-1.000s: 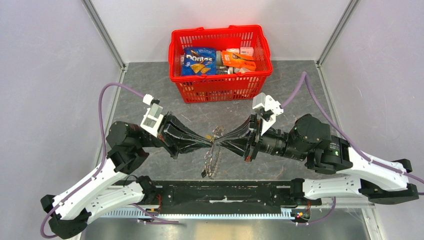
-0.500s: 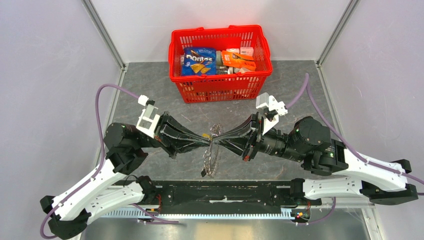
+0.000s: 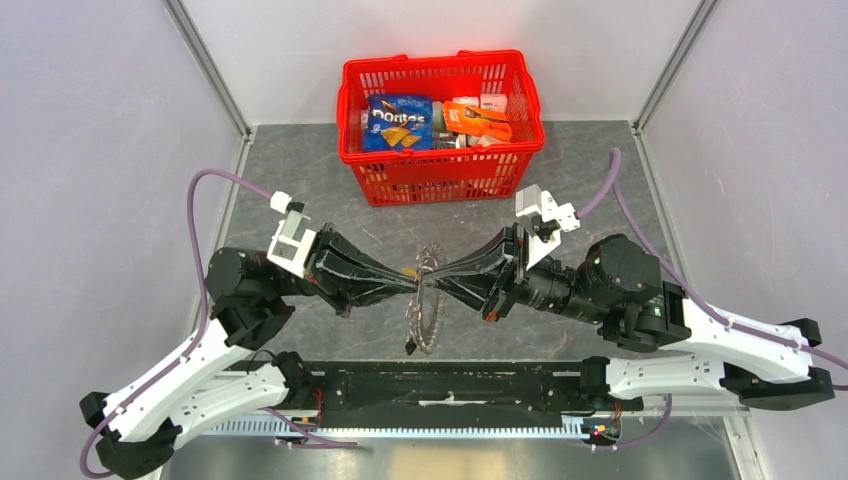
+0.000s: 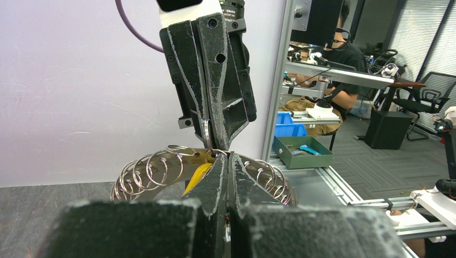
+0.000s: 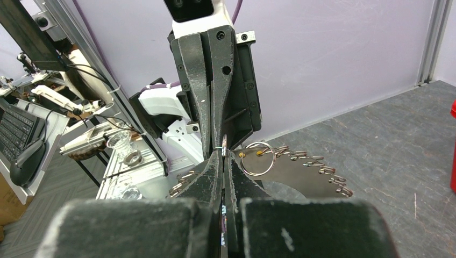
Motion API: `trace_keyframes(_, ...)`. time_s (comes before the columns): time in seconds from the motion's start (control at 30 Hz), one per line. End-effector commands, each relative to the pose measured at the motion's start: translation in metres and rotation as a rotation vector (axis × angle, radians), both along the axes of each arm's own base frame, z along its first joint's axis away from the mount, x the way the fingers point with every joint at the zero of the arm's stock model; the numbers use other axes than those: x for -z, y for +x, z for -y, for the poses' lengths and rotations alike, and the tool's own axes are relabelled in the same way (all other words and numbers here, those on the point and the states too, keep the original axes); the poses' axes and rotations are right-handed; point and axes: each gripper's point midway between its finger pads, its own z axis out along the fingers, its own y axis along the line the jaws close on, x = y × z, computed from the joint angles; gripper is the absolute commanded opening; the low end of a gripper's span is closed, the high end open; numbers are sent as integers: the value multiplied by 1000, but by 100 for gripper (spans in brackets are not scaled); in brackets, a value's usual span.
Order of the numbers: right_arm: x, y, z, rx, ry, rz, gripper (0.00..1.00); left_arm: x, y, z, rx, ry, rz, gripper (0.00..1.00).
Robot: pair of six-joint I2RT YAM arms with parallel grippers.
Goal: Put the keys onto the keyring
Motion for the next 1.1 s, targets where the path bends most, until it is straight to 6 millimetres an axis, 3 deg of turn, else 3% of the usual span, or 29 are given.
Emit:
trace_keyframes(0.0, -71, 6, 18, 47, 242, 19, 0, 19, -3, 7, 39, 73, -1, 2)
trace_keyframes(0.33, -56, 21, 3, 115, 113, -22, 0, 18, -4, 10, 56, 81, -7, 2)
trace_keyframes(0.77, -50, 26, 18, 156, 103, -32, 0, 20, -2, 12, 48, 85, -18, 3)
trace_keyframes(0.87, -48, 29, 26, 182, 108, -31, 0, 23, 2, 13, 28, 98, -32, 12)
trace_keyframes(0.97, -46, 33, 33, 214, 103, -29, 0, 25, 3, 11, 11, 109, -45, 33)
trace_keyframes(1.07, -43, 35, 40, 234, 97, -29, 0, 25, 4, 8, -8, 110, -49, 41)
